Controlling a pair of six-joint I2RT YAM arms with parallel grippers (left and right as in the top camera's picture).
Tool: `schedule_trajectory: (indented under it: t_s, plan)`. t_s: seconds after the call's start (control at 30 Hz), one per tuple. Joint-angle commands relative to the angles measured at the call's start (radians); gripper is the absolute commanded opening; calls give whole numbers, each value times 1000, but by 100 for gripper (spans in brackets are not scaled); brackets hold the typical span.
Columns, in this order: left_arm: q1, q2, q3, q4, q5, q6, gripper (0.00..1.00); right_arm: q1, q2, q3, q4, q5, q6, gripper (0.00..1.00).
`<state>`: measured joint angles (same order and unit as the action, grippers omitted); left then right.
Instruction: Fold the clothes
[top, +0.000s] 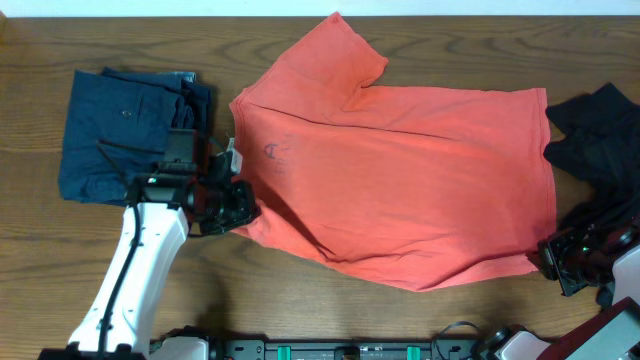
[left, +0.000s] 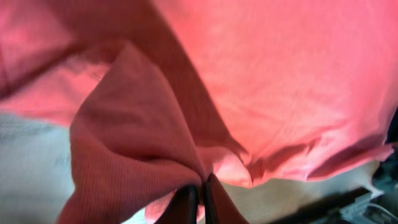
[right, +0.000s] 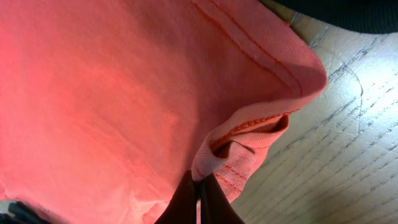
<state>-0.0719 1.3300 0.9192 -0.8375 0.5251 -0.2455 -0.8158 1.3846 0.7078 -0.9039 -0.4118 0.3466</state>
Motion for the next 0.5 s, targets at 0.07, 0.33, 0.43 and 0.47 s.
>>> schedule_trajectory:
  t_s: [0.07, 0.33, 0.43, 0.47]
  plan:
    - [-64, 55, 16, 80, 10, -79, 6, 11, 1, 13, 0, -8, -19, 1]
    - [-165, 144, 16, 283, -68, -101, 42, 11, 1, 13, -2, -8, -20, 1]
    - [-183, 166, 16, 302, -93, -97, 52, 11, 1, 13, -6, -8, -30, 1]
    - [-183, 166, 16, 301, -92, -95, 52, 11, 1, 13, -9, -8, -31, 1]
